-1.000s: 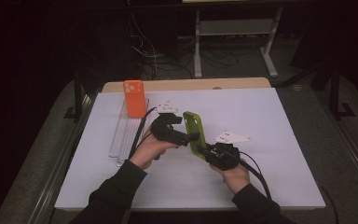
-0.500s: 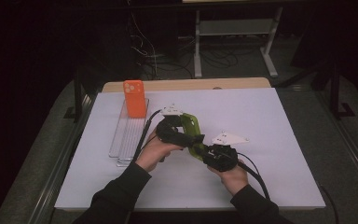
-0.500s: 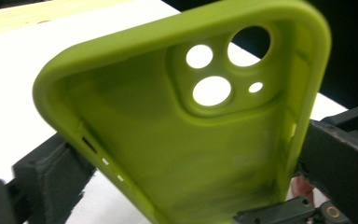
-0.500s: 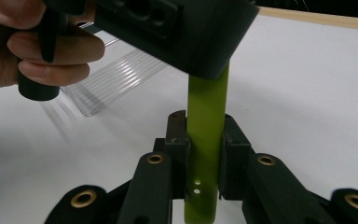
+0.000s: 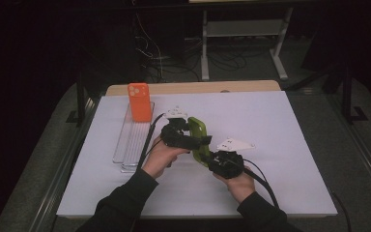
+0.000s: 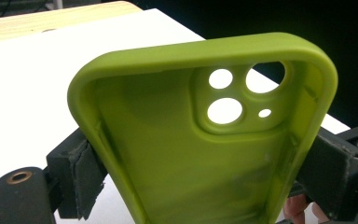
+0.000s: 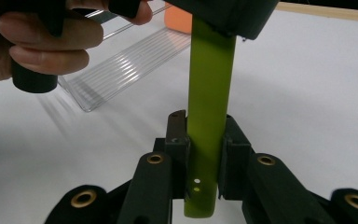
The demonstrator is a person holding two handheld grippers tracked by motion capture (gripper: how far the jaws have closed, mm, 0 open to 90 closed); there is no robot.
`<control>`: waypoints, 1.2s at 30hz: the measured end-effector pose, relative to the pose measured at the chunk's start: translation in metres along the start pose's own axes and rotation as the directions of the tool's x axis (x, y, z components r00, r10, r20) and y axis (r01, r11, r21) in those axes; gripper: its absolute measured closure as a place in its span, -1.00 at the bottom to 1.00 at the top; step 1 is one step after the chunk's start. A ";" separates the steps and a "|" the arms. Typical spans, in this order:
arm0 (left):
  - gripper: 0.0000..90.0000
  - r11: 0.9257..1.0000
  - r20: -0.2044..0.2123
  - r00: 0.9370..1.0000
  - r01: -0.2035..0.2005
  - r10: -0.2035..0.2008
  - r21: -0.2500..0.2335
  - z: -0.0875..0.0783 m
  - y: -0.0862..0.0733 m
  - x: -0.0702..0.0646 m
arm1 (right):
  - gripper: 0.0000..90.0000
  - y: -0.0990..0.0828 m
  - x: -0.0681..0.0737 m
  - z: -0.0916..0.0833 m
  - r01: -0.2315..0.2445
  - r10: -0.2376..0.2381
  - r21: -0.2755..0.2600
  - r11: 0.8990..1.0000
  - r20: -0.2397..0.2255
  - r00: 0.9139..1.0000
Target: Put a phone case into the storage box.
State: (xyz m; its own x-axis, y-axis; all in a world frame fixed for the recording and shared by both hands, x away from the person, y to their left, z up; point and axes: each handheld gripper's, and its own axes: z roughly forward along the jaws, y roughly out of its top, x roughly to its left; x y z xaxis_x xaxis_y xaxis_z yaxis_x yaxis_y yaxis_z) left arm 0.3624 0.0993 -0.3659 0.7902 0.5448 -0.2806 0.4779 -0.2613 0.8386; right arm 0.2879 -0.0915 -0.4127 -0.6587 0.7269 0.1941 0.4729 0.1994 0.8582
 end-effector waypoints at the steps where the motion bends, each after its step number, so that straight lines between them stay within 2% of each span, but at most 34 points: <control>1: -0.72 1.000 0.001 1.000 -0.002 0.002 -0.003 0.000 0.000 0.000 | 0.68 0.000 0.000 0.000 -0.002 0.002 0.001 1.000 -0.001 1.000; 6: -0.69 1.000 0.001 1.000 -0.015 0.015 0.016 0.000 0.001 0.000 | 0.63 0.000 -0.001 0.001 0.007 -0.007 0.009 1.000 -0.003 1.000; 8: -0.69 1.000 -0.009 1.000 -0.024 0.024 0.017 -0.002 0.003 0.001 | 0.34 0.001 -0.001 0.002 0.010 -0.010 0.023 1.000 -0.005 1.000; 11: -0.69 1.000 -0.025 1.000 -0.015 0.016 0.011 -0.007 0.005 0.003 | -0.02 0.003 -0.007 -0.001 0.010 -0.009 0.053 0.999 -0.016 1.000; 14: -0.68 0.999 -0.046 0.998 -0.035 0.036 0.025 -0.013 0.008 0.007 | -0.24 0.005 -0.014 -0.006 0.028 -0.026 0.095 0.995 -0.021 0.999; 18: -0.68 0.998 -0.069 0.996 -0.046 0.049 0.037 -0.022 0.015 0.013 | -0.46 0.003 -0.026 -0.013 0.067 -0.069 0.134 0.989 0.013 0.998; 21: -0.68 0.999 -0.101 0.994 -0.032 0.033 0.018 -0.030 0.024 0.019 | -0.64 0.000 -0.034 -0.018 0.084 -0.089 0.180 0.980 0.022 0.996; 24: -0.68 1.000 -0.144 0.989 -0.025 0.026 0.010 -0.044 0.032 0.027 | -0.76 -0.006 -0.043 -0.024 0.103 -0.111 0.198 0.975 0.027 0.993; 25: -0.68 1.000 -0.153 0.988 -0.015 0.014 -0.003 -0.046 0.033 0.029 | -0.88 -0.009 -0.047 -0.027 0.112 -0.122 0.195 0.974 0.043 0.992; 28: -0.68 1.000 -0.201 0.980 -0.015 0.013 -0.007 -0.059 0.038 0.037 | -1.00 -0.013 -0.056 -0.033 0.092 -0.107 0.204 0.975 0.066 0.992; 29: -0.68 1.000 -0.219 0.976 -0.012 0.010 -0.005 -0.063 0.039 0.040 | -1.00 -0.015 -0.060 -0.036 0.102 -0.120 0.201 0.974 0.076 0.990; 32: -0.68 1.000 -0.275 0.961 -0.006 0.003 -0.011 -0.076 0.046 0.048 | -1.00 -0.020 -0.066 -0.043 0.079 -0.100 0.190 0.979 0.105 0.989; 36: -0.68 1.000 -0.362 0.932 -0.006 0.002 -0.012 -0.092 0.054 0.060 | -1.00 -0.026 -0.067 -0.047 0.080 -0.106 0.203 0.976 0.120 0.987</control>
State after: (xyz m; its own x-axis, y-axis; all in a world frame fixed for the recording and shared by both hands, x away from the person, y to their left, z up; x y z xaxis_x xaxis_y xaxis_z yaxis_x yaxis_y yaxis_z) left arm 0.4006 0.1913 -0.2944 0.5983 0.7961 -0.0910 0.4681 -0.2551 0.8460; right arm 0.2924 -0.1762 -0.4256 -0.6302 0.7752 0.0440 0.5275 0.3859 0.7568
